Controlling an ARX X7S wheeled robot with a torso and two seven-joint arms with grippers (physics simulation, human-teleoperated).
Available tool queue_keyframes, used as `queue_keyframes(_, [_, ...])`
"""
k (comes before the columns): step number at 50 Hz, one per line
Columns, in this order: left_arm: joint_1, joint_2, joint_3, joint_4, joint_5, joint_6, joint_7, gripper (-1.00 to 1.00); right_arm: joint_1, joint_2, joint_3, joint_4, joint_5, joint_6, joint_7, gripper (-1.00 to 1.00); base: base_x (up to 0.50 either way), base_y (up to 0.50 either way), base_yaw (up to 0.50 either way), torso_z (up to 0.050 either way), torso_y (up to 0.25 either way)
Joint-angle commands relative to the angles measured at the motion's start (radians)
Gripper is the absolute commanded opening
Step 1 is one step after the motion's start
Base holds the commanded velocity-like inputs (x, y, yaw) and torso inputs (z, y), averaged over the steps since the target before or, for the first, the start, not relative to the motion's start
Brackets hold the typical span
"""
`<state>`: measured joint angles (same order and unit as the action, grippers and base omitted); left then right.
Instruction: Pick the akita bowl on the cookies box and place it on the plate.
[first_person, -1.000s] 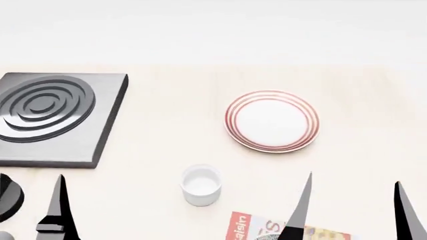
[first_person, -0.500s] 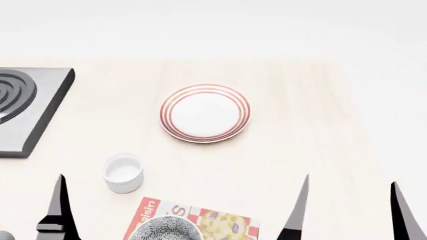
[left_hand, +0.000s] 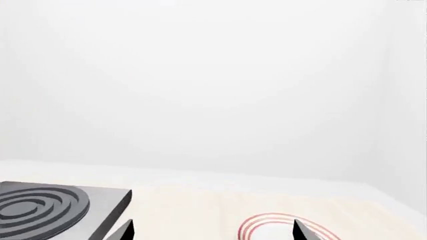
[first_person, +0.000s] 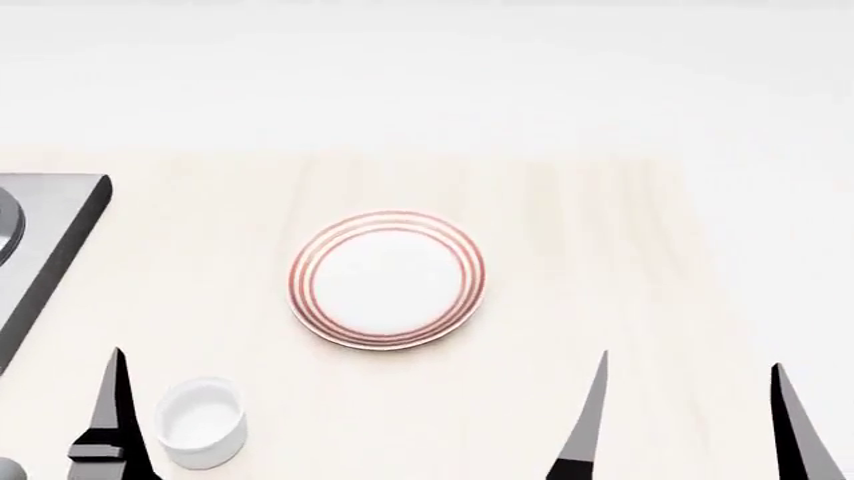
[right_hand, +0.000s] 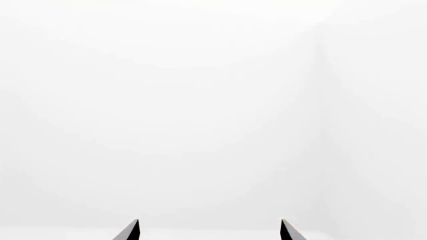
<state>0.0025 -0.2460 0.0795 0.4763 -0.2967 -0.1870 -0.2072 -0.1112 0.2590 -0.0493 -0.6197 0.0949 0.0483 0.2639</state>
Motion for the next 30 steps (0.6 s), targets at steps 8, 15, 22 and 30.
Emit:
queue_keyframes(8, [-0.012,-0.013,-0.026,-0.005,-0.078,-0.003,0.004,1.0,-0.001,0.003,-0.009,0.015,-0.014,-0.022,0.016,1.0,0.22,-0.02,0.0,0.031,-0.094])
queue_keyframes(15, [-0.016,-0.012,-0.033,-0.006,-0.09,-0.008,-0.005,1.0,-0.002,0.006,-0.012,0.016,-0.013,-0.025,0.02,1.0,0.0,0.0,0.0,0.0,-0.25])
queue_keyframes(22, [-0.014,-0.013,-0.033,-0.007,-0.093,-0.003,-0.007,1.0,-0.003,0.009,-0.015,0.016,-0.013,-0.027,0.023,1.0,0.0,0.0,0.0,0.0,-0.25])
queue_keyframes(30, [-0.012,-0.016,-0.03,-0.006,-0.092,0.006,-0.009,1.0,-0.002,0.013,-0.018,0.017,-0.013,-0.029,0.026,1.0,0.0,0.0,0.0,0.0,-0.25])
